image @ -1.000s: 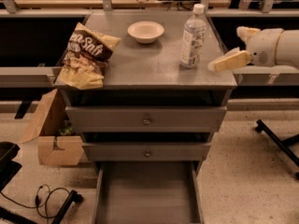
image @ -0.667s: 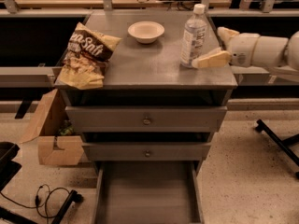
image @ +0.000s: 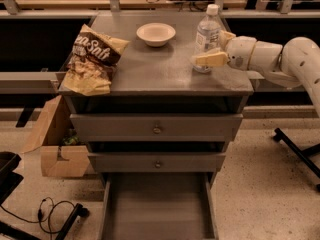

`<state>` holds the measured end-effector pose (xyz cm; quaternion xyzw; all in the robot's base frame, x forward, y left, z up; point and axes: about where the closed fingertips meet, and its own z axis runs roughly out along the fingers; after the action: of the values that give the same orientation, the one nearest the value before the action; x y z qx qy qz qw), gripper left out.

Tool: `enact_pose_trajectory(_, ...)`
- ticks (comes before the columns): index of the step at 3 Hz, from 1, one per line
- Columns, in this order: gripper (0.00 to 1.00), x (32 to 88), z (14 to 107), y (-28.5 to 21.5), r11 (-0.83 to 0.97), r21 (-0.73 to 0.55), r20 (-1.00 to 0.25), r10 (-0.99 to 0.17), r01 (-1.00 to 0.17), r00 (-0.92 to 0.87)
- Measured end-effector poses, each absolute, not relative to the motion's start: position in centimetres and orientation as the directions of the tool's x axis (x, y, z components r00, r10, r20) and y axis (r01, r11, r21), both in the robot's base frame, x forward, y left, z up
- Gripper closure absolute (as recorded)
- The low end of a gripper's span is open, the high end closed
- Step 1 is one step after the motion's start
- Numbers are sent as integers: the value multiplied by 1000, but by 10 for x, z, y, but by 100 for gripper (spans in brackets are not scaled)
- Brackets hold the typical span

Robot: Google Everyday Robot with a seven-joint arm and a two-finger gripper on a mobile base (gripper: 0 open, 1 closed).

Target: Place blue plastic bottle into bottom drawer

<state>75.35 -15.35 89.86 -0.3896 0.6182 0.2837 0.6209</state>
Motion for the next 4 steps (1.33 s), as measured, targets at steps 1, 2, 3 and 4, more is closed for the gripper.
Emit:
enact_pose_trajectory(1,39,762,902,-142,530,-116,-991,-120,-840,61)
enact_pose_trajectory(2,62,763,902,-141,529,-113,-991,-119,-841,59)
enact_pose_trajectory(3,85,763,902,-140,529,-113,-991,-119,-841,59)
enact_pose_trajectory(4,100,763,902,-140,528,-112,-991,-117,-842,58)
